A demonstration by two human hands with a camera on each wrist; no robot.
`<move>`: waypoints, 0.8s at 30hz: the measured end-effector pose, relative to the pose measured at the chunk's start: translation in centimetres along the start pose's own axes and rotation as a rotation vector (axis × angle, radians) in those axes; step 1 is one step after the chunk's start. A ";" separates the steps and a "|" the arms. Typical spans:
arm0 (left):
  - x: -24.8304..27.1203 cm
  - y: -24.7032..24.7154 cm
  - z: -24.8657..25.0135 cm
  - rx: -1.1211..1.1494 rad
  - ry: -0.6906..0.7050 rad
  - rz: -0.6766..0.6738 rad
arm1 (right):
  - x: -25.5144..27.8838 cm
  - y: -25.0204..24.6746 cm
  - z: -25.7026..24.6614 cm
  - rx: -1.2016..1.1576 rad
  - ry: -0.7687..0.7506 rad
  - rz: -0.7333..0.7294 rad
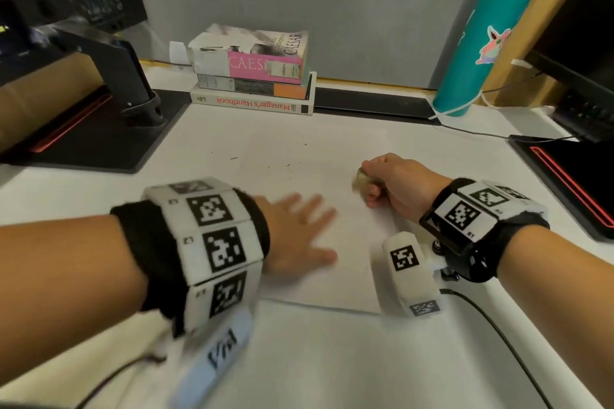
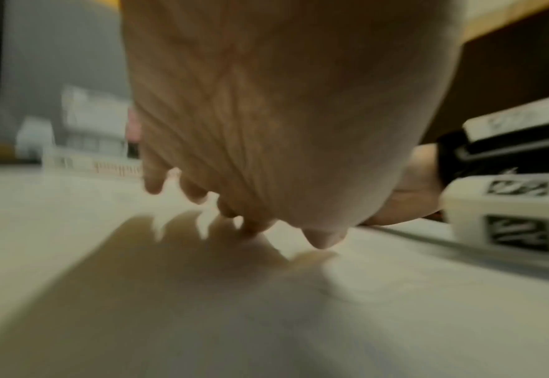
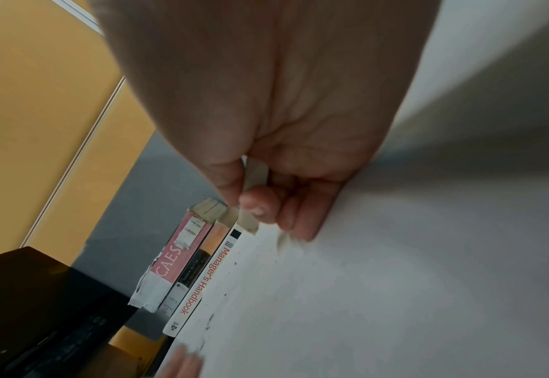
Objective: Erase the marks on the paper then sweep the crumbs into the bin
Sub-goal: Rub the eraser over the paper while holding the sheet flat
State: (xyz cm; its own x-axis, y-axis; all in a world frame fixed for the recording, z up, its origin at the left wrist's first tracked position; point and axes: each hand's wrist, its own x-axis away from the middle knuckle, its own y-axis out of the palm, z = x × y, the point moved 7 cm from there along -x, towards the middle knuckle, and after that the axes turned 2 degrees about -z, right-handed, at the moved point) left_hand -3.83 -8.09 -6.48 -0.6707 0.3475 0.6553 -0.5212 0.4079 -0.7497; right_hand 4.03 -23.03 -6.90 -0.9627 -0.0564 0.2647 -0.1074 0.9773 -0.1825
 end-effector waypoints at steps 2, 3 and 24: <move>-0.1 -0.9 -2.5 0.007 -0.160 0.102 | 0.3 0.2 -0.2 0.015 0.003 0.017; 0.1 -1.0 -2.0 -0.013 -0.108 0.121 | 0.3 0.2 -0.3 0.041 0.002 0.025; -0.4 1.2 -6.2 -0.014 -0.053 0.033 | 6.7 13.2 -2.4 1.035 -0.124 -0.440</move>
State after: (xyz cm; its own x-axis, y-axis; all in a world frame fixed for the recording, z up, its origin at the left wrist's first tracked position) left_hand -0.93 -2.53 -7.08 -0.7143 0.3158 0.6246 -0.4916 0.4088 -0.7689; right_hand -3.19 -10.03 -5.24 -0.8022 -0.4298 0.4145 -0.5416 0.2314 -0.8082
